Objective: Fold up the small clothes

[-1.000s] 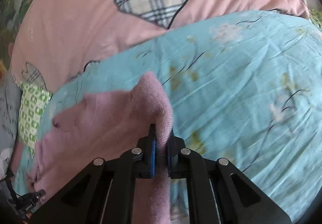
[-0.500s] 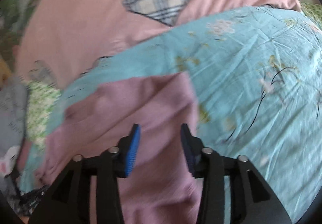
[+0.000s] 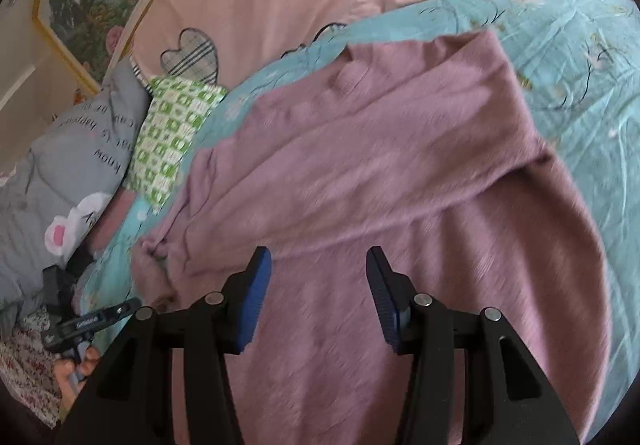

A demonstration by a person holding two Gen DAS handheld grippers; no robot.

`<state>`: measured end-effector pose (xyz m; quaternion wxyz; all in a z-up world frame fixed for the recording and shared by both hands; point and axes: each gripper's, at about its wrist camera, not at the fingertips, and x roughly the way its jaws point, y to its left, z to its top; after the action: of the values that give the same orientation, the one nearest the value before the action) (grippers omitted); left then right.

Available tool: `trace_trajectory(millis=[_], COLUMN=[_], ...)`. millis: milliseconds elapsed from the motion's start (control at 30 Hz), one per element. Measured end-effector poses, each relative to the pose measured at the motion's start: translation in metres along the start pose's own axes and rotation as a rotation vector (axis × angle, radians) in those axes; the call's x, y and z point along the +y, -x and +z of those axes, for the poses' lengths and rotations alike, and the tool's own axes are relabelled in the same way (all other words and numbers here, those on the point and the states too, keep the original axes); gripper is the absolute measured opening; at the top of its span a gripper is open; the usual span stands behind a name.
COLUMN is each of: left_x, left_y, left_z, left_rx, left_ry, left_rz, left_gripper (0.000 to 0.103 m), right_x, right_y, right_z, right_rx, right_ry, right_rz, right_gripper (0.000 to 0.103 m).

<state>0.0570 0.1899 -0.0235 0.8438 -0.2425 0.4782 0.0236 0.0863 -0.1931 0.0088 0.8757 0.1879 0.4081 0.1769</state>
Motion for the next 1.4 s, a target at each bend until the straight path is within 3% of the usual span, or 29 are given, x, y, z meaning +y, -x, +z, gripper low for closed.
trace_trajectory(millis=[67,200,267,300,333,467,667,867,1100,1200,1300,1400], left_x=[0.003,0.011,0.012,0.009,0.007,-0.019,-0.095,-0.201,-0.295,-0.309,-0.305,-0.291], left_y=[-0.006,-0.021,-0.025,-0.026,-0.027,-0.012,0.009,-0.006,-0.087,-0.129,-0.144,-0.133], left_z=[0.002,0.009,0.012,0.014,0.016,0.019,0.033,0.047,0.051,0.046,0.039,0.028], left_rx=[0.012,0.036,0.015,0.003,-0.001,-0.067,-0.12,-0.121,-0.024,0.037,0.094,0.106], left_ry=[0.032,0.112,0.132,0.125,0.115,0.025,-0.129,-0.296,-0.41,-0.432,-0.442,-0.441], left_rz=[-0.024,-0.077,-0.078,-0.061,-0.049,0.004,-0.088,-0.198,-0.257,-0.213,-0.215,-0.256], left_gripper=[0.048,0.052,0.043,0.033,0.008,0.004,0.004,0.004,0.004,0.006,0.01,0.026], right_x=[0.003,0.007,0.007,0.006,0.006,0.002,-0.006,-0.017,-0.052,-0.067,-0.075,-0.075], right_y=[-0.001,0.003,0.006,0.007,0.008,0.011,0.014,0.022,0.035,0.038,0.04,0.04], right_z=[-0.007,-0.021,-0.024,-0.025,-0.026,-0.026,-0.024,-0.018,-0.011,-0.012,-0.011,-0.006], right_rx=[0.013,0.031,0.029,0.027,0.027,0.02,0.008,-0.017,-0.046,-0.045,-0.043,-0.046], right_ry=[-0.004,-0.011,-0.016,-0.02,-0.023,-0.041,-0.058,-0.081,-0.138,-0.166,-0.179,-0.173], right_rz=[0.004,0.007,0.005,0.003,0.003,0.002,0.005,-0.002,-0.052,-0.075,-0.09,-0.084], right_gripper=[0.054,0.056,0.056,0.056,0.056,0.056,0.056,0.056,0.056,0.056,0.056,0.056])
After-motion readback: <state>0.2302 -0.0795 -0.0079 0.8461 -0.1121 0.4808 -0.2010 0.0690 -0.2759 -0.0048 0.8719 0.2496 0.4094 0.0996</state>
